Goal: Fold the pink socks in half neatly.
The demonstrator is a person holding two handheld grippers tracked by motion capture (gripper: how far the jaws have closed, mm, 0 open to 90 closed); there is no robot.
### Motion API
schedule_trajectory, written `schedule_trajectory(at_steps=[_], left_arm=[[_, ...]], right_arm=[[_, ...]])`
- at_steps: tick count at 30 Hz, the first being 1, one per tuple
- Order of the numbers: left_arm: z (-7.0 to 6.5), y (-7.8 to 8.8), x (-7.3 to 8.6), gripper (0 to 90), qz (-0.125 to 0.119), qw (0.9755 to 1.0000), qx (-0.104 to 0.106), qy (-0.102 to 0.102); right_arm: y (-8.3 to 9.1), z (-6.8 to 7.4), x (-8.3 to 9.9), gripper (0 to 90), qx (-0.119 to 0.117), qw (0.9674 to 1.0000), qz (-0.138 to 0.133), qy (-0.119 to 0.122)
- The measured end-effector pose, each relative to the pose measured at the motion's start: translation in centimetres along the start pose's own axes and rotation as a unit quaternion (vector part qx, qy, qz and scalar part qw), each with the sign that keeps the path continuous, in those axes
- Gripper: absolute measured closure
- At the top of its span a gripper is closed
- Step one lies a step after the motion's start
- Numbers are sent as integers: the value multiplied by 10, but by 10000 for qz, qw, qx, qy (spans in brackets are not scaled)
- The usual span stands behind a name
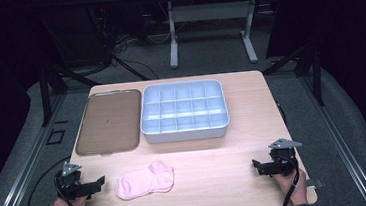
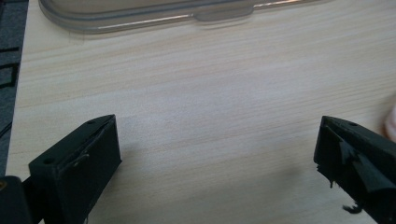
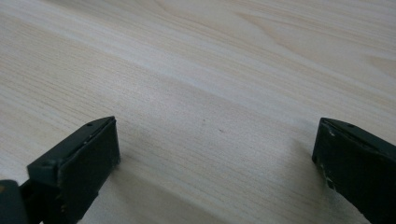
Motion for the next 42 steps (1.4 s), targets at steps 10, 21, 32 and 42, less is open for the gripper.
schedule_trajectory(at_steps=[10, 21, 32, 42], left_arm=[[-21, 19, -13, 0, -48, 9998, 200, -43], [-82, 31, -20, 2, 21, 9970, 671, -396], [-149, 13, 0, 25, 381, 9898, 1144, -760], [-178, -7, 17, 153, 630, 9879, 976, -1029]], right_arm=[[0, 0, 0, 1, 22, 10000, -13, -13], [0, 0, 0, 2, 9, 10000, -10, -9], [0, 0, 0, 5, 13, 10000, -15, -9], [0, 0, 0, 8, 20, 10000, -25, -7]])
Point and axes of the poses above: each handheld gripper's, and its own axes: y roughly backward along the jaws, x roughly out of its underside, z roughly to its left, the point moved 5 cm from there along -y, roughly forward along the jaws, and after that the axes turned 13 degrees about y, right-handed, at the moved point
